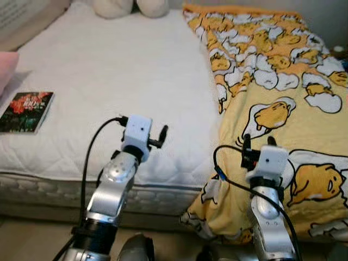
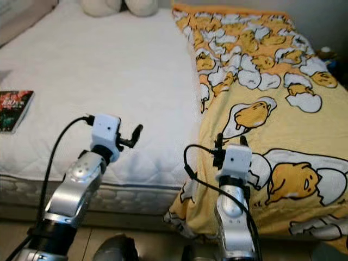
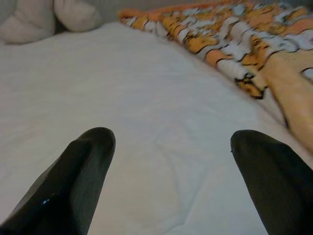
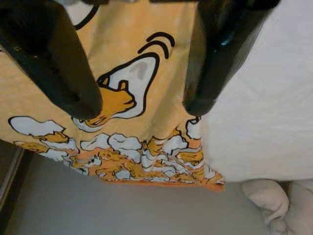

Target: Clean up the room

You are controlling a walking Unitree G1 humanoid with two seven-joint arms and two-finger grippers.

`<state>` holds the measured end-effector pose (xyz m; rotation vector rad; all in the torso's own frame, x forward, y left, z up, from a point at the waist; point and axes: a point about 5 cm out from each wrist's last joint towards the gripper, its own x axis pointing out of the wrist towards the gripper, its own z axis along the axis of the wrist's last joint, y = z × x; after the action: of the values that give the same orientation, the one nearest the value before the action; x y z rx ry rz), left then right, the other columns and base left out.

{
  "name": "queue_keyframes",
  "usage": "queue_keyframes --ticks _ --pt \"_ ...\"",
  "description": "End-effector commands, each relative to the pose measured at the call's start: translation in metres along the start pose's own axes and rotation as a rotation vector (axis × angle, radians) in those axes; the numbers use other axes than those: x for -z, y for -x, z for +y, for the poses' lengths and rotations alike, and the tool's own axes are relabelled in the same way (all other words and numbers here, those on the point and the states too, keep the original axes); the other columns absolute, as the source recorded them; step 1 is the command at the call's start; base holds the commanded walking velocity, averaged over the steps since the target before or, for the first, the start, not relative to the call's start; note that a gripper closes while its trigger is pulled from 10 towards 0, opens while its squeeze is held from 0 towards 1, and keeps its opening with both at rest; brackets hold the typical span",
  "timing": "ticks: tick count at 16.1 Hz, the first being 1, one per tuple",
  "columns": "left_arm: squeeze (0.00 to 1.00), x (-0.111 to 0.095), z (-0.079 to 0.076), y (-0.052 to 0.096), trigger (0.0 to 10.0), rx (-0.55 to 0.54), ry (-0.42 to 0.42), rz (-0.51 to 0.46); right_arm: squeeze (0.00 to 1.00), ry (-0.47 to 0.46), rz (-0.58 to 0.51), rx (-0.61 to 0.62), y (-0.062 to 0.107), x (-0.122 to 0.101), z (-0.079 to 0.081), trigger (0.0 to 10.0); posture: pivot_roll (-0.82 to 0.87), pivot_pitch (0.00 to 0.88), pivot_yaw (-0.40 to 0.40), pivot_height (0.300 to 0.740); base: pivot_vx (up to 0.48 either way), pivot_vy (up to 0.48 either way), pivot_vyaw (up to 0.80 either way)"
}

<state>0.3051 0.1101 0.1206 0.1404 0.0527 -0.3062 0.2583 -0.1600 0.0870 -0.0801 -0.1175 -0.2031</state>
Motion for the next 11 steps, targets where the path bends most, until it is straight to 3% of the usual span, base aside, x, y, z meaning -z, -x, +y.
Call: queue_keyframes --ticks 1,5,6,7,8,10,11 --pt "0.00 0.001 -0.005 -0.001 10.0 0.028 -0.014 0.003 1.00 -0.006 -0.014 0.006 -0.001 -0.005 -0.002 10.0 0.03 0.000 0.007 0.699 0.000 0.000 0.00" --pt "0.00 -0.002 -0.011 -0.011 10.0 0.077 -0.022 -0.023 1.00 0.012 0.041 0.006 -0.008 -0.001 -0.008 10.0 0.00 0.000 0.033 0.699 0.000 0.000 0.00" --pt "0.00 -0.005 -0.011 -0.013 10.0 0.084 -0.025 -0.036 0.00 0.007 0.039 0.005 -0.011 -0.003 -0.008 10.0 0.00 0.000 0.043 0.699 0.000 0.000 0.00" --pt "0.00 -0.006 -0.012 -0.015 10.0 0.092 -0.025 -0.042 0.00 0.016 0.036 0.005 -0.015 -0.004 -0.010 10.0 -0.02 0.000 0.051 0.699 0.000 0.000 0.00" --pt "0.00 -0.004 -0.012 -0.017 10.0 0.083 -0.019 -0.035 1.00 0.012 0.025 0.033 -0.017 -0.006 -0.014 10.0 -0.03 0.000 0.053 0.699 0.000 0.000 0.00" --pt "0.00 -0.004 -0.011 -0.019 10.0 0.060 -0.012 -0.039 1.00 -0.014 0.004 0.052 -0.019 -0.012 -0.019 10.0 -0.03 0.000 0.047 0.699 0.000 0.000 0.00" --pt "0.00 -0.009 -0.005 -0.019 10.0 0.009 0.032 -0.082 1.00 -0.043 -0.014 0.035 -0.016 -0.016 -0.017 10.0 -0.03 0.000 0.034 0.699 0.000 0.000 0.00"
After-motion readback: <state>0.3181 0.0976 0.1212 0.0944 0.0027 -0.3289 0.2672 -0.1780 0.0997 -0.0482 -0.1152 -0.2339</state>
